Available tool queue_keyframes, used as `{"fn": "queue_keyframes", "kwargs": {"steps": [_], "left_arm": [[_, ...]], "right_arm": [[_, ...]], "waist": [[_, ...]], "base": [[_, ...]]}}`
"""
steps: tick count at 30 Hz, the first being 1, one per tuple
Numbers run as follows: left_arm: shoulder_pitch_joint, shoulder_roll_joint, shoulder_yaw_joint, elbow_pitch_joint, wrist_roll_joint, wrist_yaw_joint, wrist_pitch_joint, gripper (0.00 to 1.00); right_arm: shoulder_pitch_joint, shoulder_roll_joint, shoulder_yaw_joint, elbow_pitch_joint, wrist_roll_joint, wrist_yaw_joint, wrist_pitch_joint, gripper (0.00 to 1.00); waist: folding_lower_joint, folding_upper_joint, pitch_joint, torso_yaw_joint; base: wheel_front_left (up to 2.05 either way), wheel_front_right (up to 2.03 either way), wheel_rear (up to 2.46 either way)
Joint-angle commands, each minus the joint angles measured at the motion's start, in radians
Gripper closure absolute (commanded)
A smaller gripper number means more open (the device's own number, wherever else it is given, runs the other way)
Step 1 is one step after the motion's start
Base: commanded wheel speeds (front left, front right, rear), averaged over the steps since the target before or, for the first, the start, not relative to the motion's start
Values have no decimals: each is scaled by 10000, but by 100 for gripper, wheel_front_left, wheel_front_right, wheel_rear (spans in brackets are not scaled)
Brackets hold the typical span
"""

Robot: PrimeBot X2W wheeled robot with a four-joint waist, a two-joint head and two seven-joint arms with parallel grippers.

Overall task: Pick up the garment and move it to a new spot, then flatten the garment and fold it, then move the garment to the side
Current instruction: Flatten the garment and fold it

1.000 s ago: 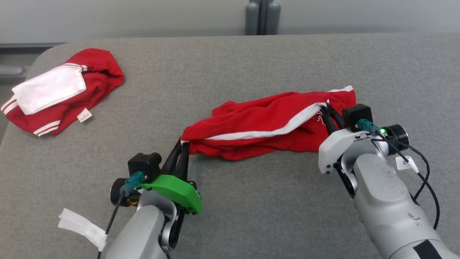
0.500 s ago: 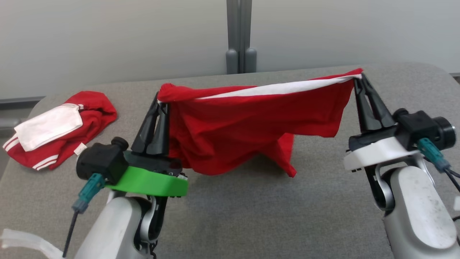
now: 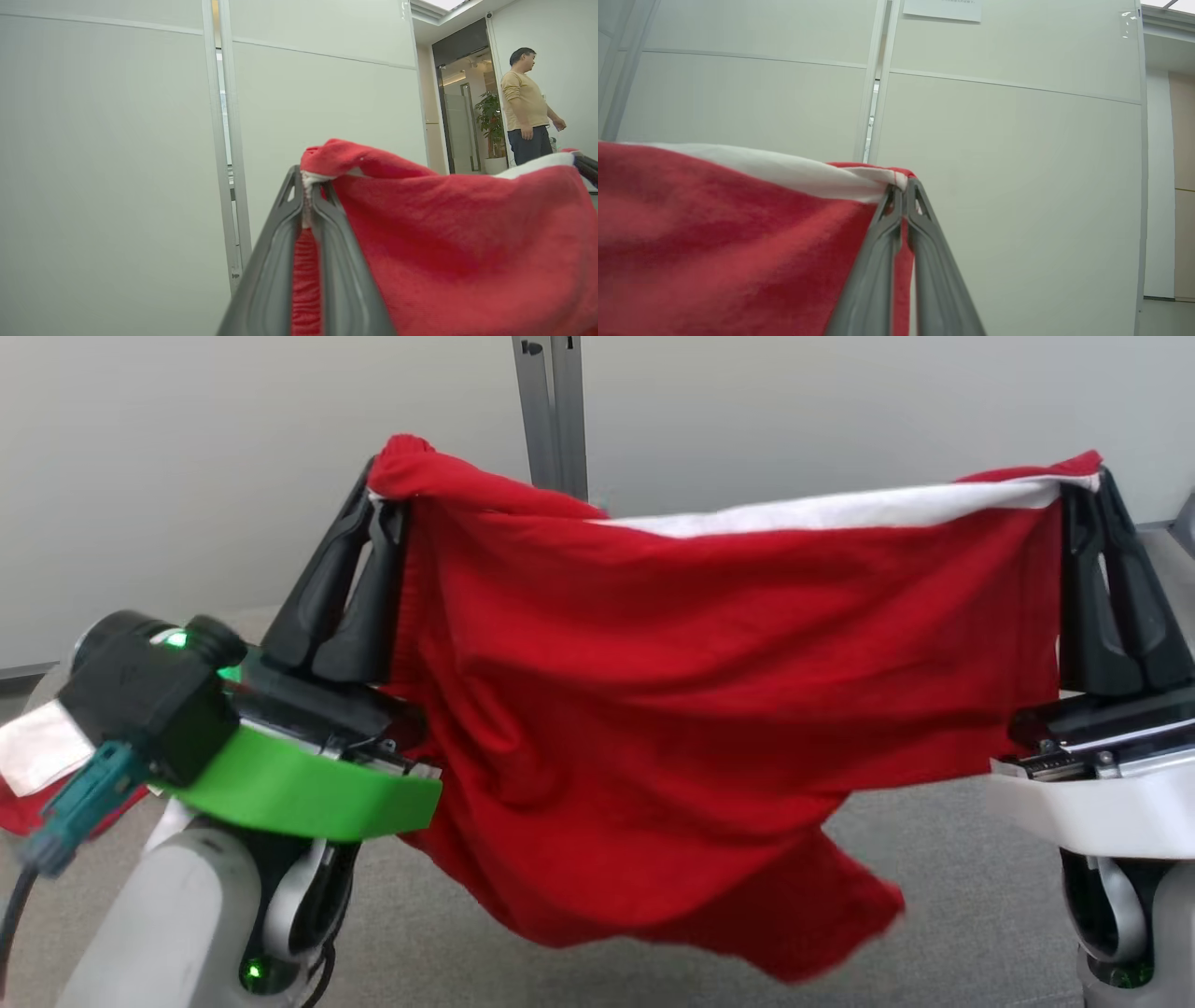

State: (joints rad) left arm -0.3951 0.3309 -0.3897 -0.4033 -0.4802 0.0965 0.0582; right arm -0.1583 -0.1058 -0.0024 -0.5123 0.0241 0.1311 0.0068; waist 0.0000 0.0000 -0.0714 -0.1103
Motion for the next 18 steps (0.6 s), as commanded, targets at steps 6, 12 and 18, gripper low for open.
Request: {"fn": "queue_keyframes", "kwargs": {"steps": [6, 12, 18], "left_arm": [[-1288, -278, 28, 2006, -1224, -591, 850, 100], [-4179, -345, 180, 5180, -563, -1206, 171, 100], [-5511, -781, -33, 8118, -174, -1524, -947, 100]], "right_arm": [[-1186, -184, 336, 2195, 462, -7, -141, 100], [-4518, -73, 514, 5656, 253, -8, -1590, 100], [-5927, 396, 443, 7875, -205, -10, -2474, 100]], "waist": [[0, 0, 1291, -263], [0, 0, 2105, -588], [0, 0, 2173, -741]], "base": [[0, 0, 0], [0, 0, 0], [0, 0, 0]]}}
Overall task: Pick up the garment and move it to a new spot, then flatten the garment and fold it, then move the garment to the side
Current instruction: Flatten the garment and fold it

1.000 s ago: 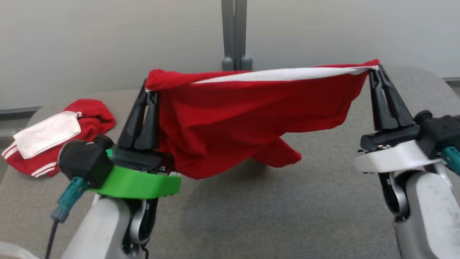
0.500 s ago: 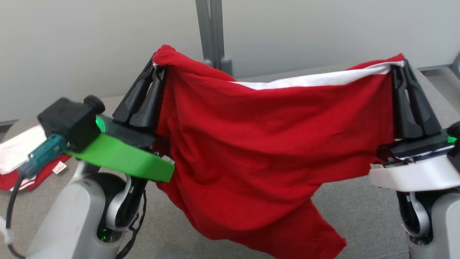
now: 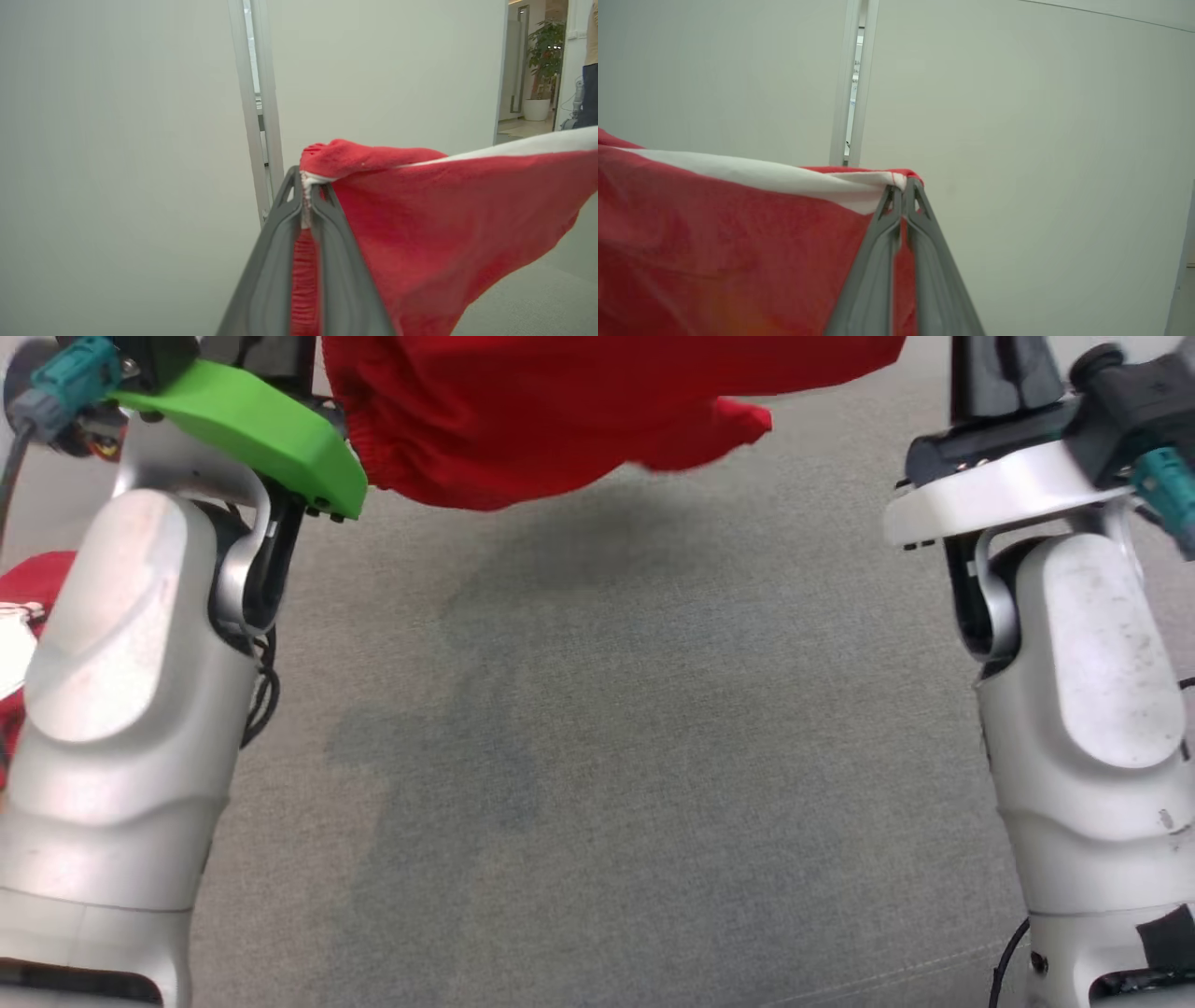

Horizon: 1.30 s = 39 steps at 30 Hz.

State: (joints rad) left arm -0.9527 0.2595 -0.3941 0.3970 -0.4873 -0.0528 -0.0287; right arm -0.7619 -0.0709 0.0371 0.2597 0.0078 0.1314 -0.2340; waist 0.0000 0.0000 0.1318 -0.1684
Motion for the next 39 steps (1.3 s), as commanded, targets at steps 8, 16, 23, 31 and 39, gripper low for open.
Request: {"fn": "queue_keyframes", "kwargs": {"steps": [8, 16, 23, 31, 39], "left_arm": [[1838, -753, -635, 2512, -417, -382, -886, 100], [3672, -1208, -777, 2944, -554, -236, -1950, 100], [5459, -1267, -973, 1660, -557, 38, -2193, 100], [8150, -878, -1304, -1470, -874, 791, -1322, 100], [10060, -319, -1675, -4112, -979, 1793, 67, 100]], "right_arm": [[1634, 179, 564, 2670, 49, -14, -312, 100], [3315, 190, 524, 1884, 943, -14, -320, 100], [5388, 189, -68, 55, 1098, -14, -316, 100], [7873, 197, -442, -2325, 772, -14, 190, 100], [9551, 194, -646, -4577, 705, -14, 1465, 100]], "waist": [[0, 0, 318, -53], [0, 0, 30, 105], [0, 0, -945, 410], [0, 0, -1718, 517], [0, 0, -1552, 571]], "base": [[0, 0, 0], [0, 0, 0], [0, 0, 0], [0, 0, 0], [0, 0, 0]]}}
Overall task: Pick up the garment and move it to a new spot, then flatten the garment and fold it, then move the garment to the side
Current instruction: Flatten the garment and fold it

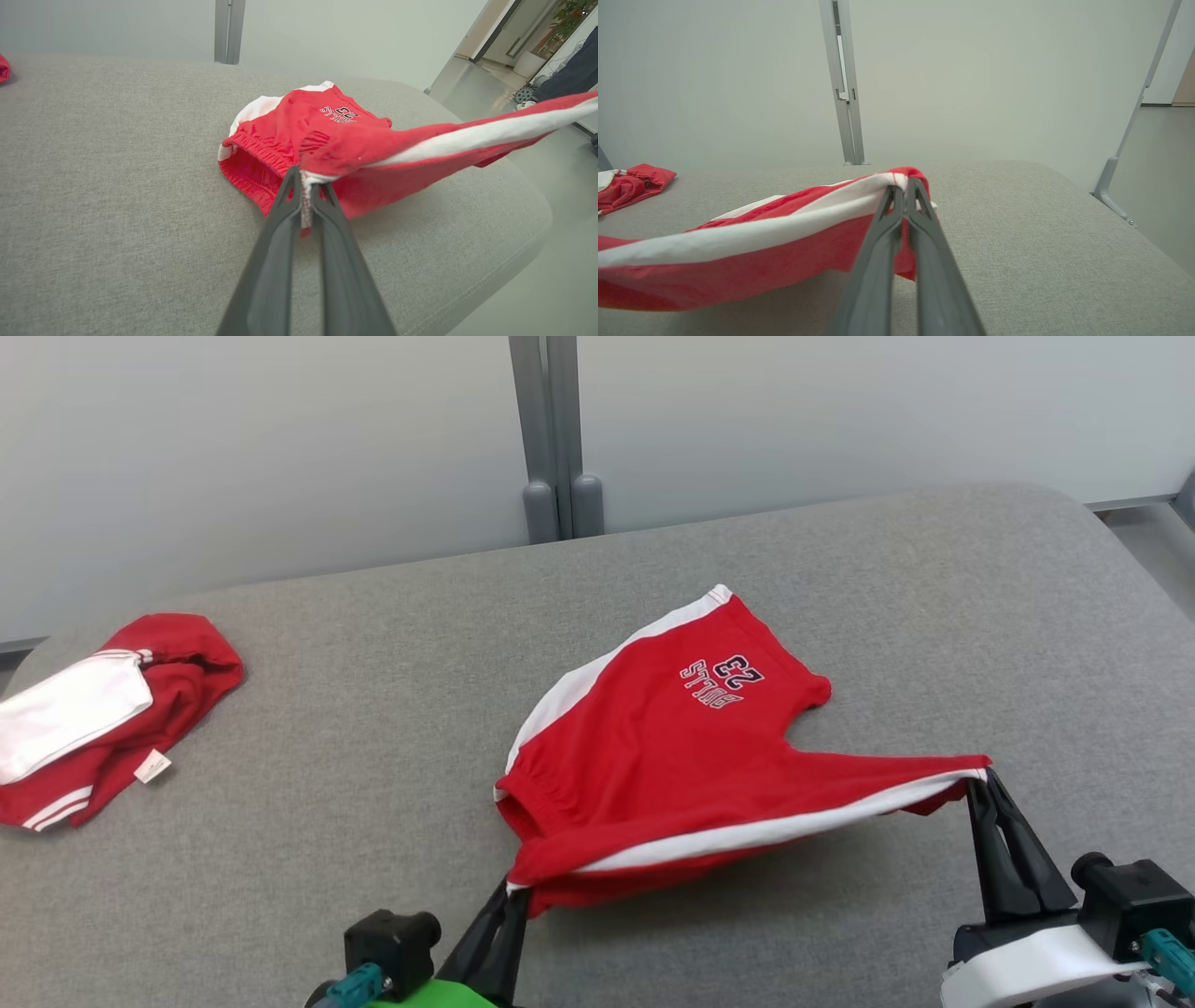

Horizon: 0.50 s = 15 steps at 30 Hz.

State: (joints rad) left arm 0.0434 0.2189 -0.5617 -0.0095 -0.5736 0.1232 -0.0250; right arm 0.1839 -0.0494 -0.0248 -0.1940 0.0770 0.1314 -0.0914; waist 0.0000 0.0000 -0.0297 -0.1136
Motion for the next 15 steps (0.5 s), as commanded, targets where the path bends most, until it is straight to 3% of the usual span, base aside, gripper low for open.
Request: {"fn": "queue_keyframes", "kwargs": {"steps": [1, 8, 15], "left_arm": [[195, 114, -53, -134, -126, 103, 176, 100], [-160, -175, -201, -25, -367, 352, 1039, 100], [-1952, -821, 30, 1181, -742, 104, 1470, 100]], "right_arm": [[154, -21, -34, -82, -81, -14, 122, 100], [-566, -19, -173, 759, -828, -14, 241, 100], [-3130, -185, -484, 2800, -1300, -14, 521, 100]], "waist": [[0, 0, 108, 41], [0, 0, 778, 347], [0, 0, 1678, 866]], "base": [[0, 0, 0], [0, 0, 0], [0, 0, 0]]}}
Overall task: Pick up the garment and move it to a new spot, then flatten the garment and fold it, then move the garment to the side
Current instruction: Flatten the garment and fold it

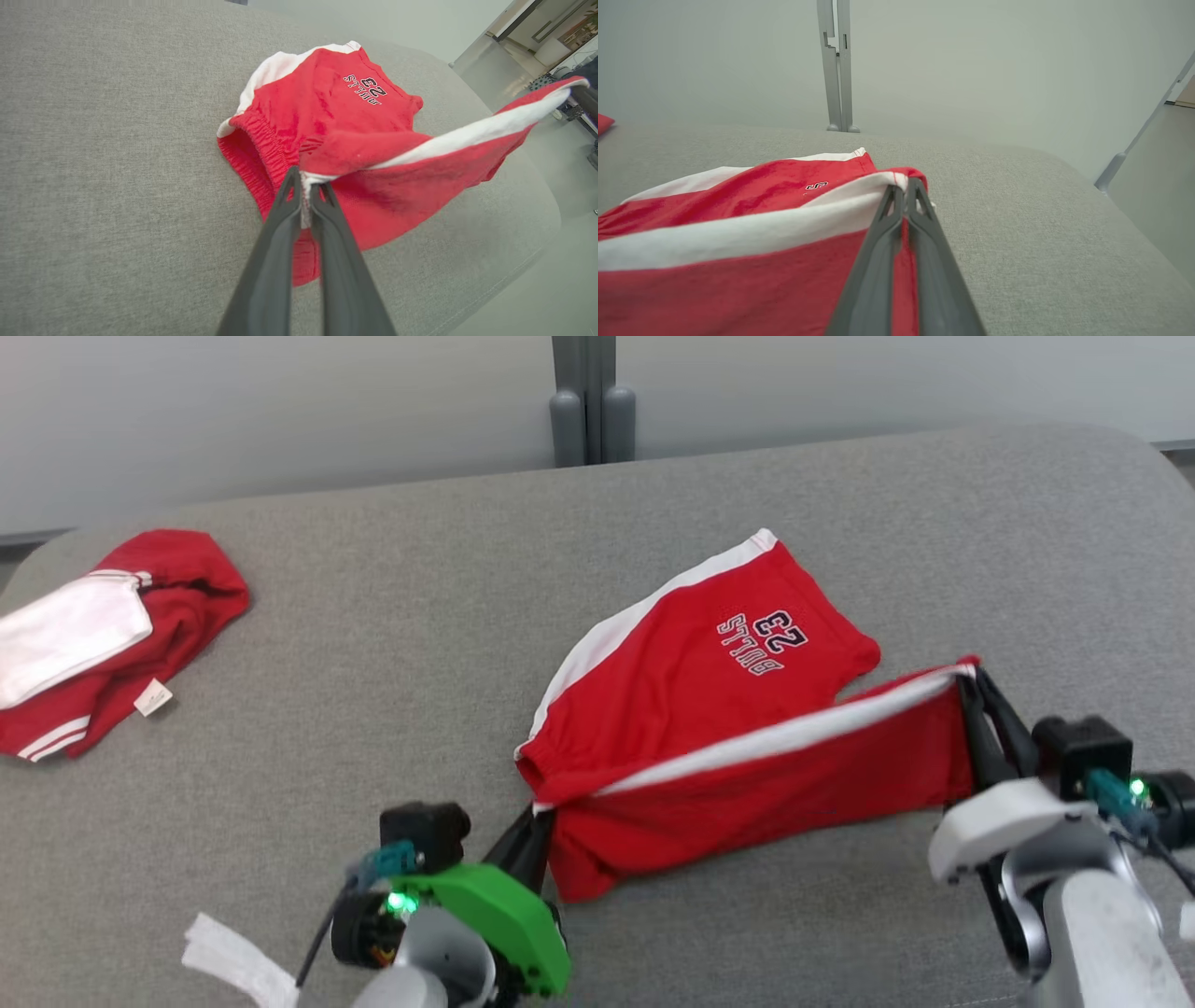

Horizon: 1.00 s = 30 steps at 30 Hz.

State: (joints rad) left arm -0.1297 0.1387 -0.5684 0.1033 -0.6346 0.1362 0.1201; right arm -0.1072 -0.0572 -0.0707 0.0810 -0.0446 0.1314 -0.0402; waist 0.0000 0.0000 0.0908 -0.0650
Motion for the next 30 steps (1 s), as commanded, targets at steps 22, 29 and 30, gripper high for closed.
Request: {"fn": "queue_keyframes", "kwargs": {"steps": [22, 29, 30], "left_arm": [[-4620, -865, -407, 3758, -2243, 171, 67, 100], [-4992, -864, -1064, 3700, -2681, 585, -926, 0], [-5030, -861, -1134, 3700, -2625, 607, -1091, 0]], "right_arm": [[-7359, -1326, 1693, 7924, 63, -15, -348, 100], [-8471, -1582, 1815, 9465, 127, -15, -876, 46], [-8542, -1606, 1840, 9625, 145, -15, -979, 0]], "waist": [[0, 0, 2192, 1473], [0, 0, 2314, 1608], [0, 0, 2321, 1620]], "base": [[0, 0, 0], [0, 0, 0], [0, 0, 0]]}}
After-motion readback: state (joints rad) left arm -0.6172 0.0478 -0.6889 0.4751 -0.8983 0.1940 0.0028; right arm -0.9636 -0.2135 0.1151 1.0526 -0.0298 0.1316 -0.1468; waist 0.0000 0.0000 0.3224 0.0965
